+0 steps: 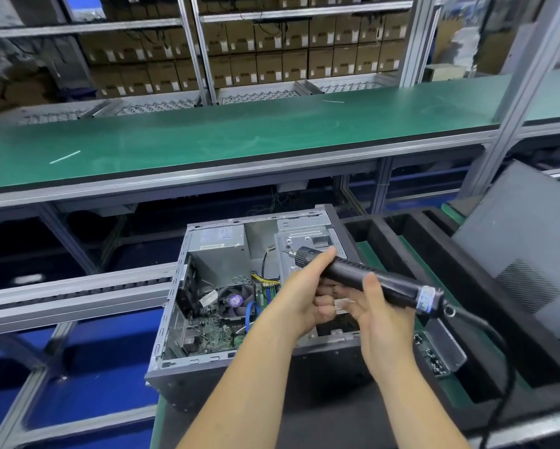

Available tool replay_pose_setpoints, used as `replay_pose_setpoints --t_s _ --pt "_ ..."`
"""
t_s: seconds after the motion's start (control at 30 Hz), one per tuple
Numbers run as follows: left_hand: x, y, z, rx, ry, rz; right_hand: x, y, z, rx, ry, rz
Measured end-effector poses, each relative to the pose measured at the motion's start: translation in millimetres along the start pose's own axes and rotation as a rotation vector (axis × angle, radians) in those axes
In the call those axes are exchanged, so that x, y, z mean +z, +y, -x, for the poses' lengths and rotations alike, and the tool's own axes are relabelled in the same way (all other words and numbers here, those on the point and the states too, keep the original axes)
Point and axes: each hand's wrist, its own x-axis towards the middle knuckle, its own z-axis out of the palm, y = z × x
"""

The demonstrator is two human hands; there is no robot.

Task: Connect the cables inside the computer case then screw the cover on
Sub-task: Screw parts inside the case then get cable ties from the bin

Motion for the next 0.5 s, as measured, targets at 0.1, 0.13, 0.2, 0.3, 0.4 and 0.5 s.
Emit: replay_pose_setpoints --t_s 0.1,0.13,0.2,0.3,0.4,0.5 --pt "-28.0 7.5 1.4 -0.036 -0.033 -0.005 5.5 0.1 -9.4 0.004 0.024 -0.110" --pt "-39.1 8.2 -1.3 -0.019 0.001 0.075 6.4 1.1 -12.7 -0.003 0.025 -0.134" --pt "-60.4 7.3 -8.2 0.036 0.082 0.325 7.0 0.4 -22.9 -0.002 0.036 -0.177" --pt "-81.3 5.2 -20.3 0.132 0.187 0.548 2.2 0.4 -46.4 0.046 0.047 -0.213" --pt "-82.3 6.4 -31.6 0.190 0.242 0.571 -5.6 3.0 -66.4 0.103 -0.001 -0.214" --pt "-81.2 9.6 -43.4 0.255 0.282 0.554 -12.7 7.4 -77.2 0.142 -0.052 -0.197"
